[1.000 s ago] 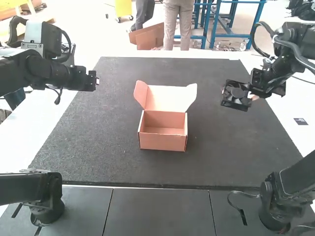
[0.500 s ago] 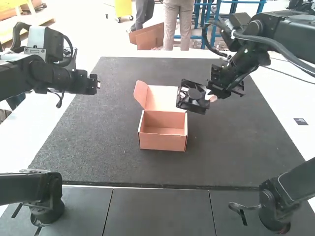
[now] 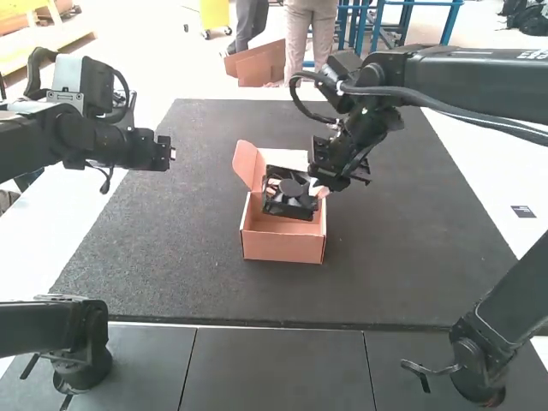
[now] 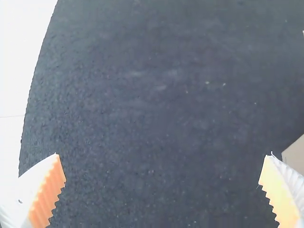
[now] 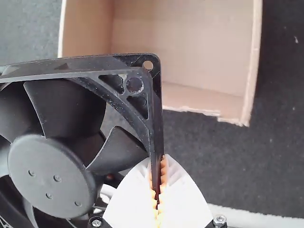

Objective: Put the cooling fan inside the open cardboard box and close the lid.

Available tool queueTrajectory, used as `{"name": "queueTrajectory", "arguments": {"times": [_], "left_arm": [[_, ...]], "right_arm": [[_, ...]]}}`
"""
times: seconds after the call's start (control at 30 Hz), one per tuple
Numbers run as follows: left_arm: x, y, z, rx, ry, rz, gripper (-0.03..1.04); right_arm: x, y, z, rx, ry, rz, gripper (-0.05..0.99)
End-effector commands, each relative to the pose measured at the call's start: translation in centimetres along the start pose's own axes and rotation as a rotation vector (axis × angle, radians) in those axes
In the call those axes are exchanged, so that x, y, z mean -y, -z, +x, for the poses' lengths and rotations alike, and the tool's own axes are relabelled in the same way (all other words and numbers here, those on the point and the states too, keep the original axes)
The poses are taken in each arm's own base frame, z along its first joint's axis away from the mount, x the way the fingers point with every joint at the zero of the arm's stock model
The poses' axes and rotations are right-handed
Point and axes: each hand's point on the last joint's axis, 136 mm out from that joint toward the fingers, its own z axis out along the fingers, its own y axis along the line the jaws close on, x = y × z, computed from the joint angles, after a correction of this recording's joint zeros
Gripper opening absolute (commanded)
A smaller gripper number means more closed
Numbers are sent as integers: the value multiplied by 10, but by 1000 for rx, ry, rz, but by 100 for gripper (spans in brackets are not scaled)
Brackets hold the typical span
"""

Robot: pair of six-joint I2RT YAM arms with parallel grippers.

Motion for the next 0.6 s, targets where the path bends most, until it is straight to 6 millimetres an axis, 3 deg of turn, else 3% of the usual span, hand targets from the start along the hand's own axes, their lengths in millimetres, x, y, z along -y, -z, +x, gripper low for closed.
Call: {"name": "queueTrajectory", "arguments": {"times": [0.0,0.27,0.57], "left_arm": [[0,5,-7,32,9,7,97],[-1,6,-6,25,10,4,97],[-2,8,-4,25,18,2,97]], "right_arm": [[-19,2,-13,29,11,-38,0],[8,-31,-43,87,64,141,-1],[18,-52,-68,120,32,150,-1]]}}
